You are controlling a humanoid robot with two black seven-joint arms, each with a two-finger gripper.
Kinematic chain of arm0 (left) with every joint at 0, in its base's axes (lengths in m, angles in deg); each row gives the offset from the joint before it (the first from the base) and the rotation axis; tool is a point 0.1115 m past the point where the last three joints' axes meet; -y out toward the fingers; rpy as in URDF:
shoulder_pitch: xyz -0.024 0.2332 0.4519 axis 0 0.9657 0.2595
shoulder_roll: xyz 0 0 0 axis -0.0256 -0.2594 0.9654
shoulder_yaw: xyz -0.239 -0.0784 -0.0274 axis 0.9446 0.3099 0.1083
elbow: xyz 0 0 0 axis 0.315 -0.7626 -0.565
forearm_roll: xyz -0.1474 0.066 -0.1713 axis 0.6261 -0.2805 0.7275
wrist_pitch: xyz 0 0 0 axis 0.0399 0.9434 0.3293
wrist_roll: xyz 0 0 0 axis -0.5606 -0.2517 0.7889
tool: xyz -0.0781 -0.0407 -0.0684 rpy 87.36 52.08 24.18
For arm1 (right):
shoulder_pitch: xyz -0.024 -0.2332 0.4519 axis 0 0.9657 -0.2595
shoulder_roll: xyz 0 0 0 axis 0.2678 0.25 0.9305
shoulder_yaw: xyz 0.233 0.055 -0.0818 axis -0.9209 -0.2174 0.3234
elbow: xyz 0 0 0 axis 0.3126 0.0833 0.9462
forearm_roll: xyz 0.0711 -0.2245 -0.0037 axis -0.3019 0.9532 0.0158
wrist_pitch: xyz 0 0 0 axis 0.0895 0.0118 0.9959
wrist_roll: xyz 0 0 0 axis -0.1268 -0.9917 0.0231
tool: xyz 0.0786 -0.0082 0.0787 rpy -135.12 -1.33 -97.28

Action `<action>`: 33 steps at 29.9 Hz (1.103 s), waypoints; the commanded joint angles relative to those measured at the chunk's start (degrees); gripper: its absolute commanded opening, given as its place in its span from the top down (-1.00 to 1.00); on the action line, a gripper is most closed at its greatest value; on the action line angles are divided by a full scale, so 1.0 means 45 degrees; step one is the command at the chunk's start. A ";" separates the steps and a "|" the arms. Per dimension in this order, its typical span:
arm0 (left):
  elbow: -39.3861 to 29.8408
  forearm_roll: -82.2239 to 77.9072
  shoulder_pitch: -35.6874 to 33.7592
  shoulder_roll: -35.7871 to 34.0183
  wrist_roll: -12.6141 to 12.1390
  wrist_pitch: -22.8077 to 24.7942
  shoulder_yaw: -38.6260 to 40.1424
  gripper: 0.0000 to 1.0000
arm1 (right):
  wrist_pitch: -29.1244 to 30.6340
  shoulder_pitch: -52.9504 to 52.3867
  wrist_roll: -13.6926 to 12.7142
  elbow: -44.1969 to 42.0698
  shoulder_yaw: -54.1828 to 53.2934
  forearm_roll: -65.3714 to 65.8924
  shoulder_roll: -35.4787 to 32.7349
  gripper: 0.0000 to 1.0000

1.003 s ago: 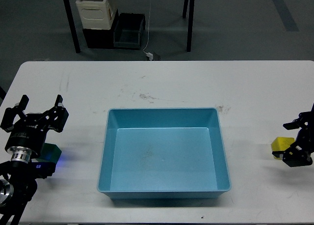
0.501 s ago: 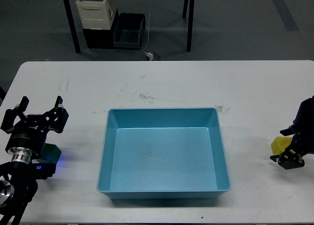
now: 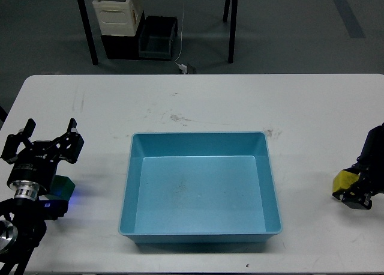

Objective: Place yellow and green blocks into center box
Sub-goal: 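Lift the yellow cube with the right gripper and release it into the blue tub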

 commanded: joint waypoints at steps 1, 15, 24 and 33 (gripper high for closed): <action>0.0000 0.0001 0.0000 0.0000 0.0001 -0.0003 0.0004 -1.00 | 0.0015 -0.0104 0.0000 -0.0038 0.0007 -0.0001 -0.0019 0.41; 0.0137 0.0020 -0.0059 -0.0020 0.0001 0.0016 0.0141 -1.00 | 0.0015 -0.4475 0.0000 0.1618 -0.0639 -0.0335 0.0000 0.72; 0.0137 0.0020 -0.0117 -0.0020 0.0001 -0.0003 0.0180 -1.00 | 0.1714 -0.6685 0.0000 0.4120 -0.0248 -0.2465 0.1540 0.72; 0.0137 0.0020 -0.0293 -0.0137 -0.0019 -0.0062 0.0512 -1.00 | 0.1754 -0.6570 0.0000 0.3225 0.1684 -0.2466 0.5017 0.71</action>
